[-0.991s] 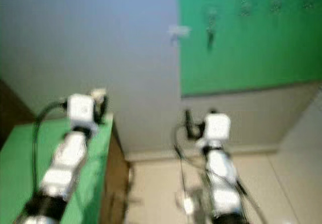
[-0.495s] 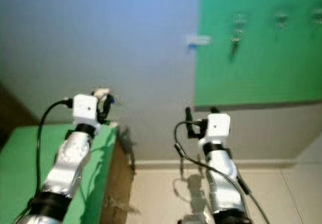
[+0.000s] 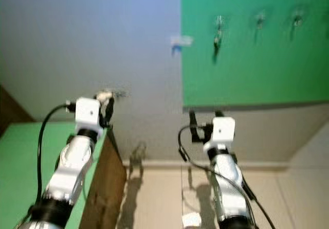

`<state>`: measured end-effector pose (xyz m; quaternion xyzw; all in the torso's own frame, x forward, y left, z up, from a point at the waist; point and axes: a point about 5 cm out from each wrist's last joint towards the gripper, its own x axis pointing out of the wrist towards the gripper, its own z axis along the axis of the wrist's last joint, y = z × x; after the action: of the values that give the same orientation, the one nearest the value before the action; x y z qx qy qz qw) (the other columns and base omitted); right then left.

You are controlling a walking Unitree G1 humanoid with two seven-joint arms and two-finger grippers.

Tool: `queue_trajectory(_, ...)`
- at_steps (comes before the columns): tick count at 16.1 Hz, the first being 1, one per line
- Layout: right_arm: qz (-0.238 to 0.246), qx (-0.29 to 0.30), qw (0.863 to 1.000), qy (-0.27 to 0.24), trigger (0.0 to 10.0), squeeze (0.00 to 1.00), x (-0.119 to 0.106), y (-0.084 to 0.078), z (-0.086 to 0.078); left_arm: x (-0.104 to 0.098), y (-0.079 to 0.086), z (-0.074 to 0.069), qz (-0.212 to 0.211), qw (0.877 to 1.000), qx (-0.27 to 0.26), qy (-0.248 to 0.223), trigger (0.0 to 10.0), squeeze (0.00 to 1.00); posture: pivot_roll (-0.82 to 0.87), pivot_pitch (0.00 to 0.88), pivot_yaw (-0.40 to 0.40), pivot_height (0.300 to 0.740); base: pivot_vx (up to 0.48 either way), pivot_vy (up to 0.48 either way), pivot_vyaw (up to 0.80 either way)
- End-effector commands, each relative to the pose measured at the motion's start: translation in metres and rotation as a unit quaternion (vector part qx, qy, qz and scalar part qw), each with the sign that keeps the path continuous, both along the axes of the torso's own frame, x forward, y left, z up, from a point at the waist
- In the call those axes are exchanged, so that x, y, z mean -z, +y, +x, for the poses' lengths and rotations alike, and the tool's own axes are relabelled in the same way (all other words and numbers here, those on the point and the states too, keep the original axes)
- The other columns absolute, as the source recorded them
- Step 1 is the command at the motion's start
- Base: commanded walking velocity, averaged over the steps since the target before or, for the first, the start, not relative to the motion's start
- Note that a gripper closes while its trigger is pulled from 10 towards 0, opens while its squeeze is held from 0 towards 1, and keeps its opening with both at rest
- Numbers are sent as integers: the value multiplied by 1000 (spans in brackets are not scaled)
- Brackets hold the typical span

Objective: Hang keys on a hook

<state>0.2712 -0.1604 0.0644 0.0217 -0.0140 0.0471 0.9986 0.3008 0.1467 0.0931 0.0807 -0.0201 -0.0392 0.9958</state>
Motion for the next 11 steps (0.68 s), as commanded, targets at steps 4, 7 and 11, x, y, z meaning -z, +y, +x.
queue_trajectory(4,5,-5,1000,-3,10000,0,-2,3,0,-4,2,1,2,1000,-2,-8,0,0,-198,12,148,740,0,-435,0)
queue_trajectory(7,5,-6,1000,-3,10000,0,-2,4,1,-4,3,1,1,1000,0,-7,0,0,-197,13,148,740,0,-430,0)
queue_trajectory(11,5,-7,1000,-2,10000,0,-1,5,0,-4,3,1,1,1000,7,-6,0,0,-200,17,148,740,187,-411,0)
